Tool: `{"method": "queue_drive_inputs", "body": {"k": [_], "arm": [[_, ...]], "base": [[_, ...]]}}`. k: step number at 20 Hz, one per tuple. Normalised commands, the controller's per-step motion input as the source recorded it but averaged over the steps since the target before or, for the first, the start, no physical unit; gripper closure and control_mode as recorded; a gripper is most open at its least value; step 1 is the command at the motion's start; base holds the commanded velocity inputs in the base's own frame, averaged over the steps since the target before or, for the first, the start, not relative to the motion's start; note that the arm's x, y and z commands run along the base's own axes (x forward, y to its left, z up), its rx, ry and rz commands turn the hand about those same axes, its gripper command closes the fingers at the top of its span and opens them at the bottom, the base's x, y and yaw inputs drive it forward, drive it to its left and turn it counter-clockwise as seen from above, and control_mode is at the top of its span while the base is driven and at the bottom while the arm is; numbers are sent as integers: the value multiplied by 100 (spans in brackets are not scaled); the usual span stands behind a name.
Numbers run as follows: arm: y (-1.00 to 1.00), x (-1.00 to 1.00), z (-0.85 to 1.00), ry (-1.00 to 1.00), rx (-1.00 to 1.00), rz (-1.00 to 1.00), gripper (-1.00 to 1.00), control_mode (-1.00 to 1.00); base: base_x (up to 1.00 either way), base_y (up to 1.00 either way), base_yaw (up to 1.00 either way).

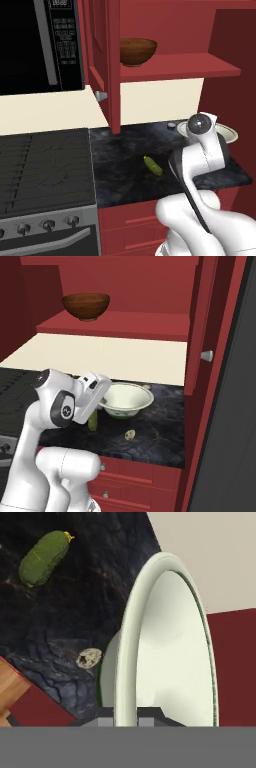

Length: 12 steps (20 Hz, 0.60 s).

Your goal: Pick both bowls and place them on the counter. Then place the egg in one bowl and place the cucumber in the other bowl.

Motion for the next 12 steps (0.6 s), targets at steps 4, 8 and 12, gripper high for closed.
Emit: {"method": "queue_drive_inputs", "body": {"k": [4,8,12], "arm": [[-8,47,-47,0,2,10,100,-100],[-10,20,-32,0,-5,3,100,-100],[-3,28,-26,0,-3,0,100,-100]], "base": [[0,0,0],[0,0,0],[0,0,0]]}}
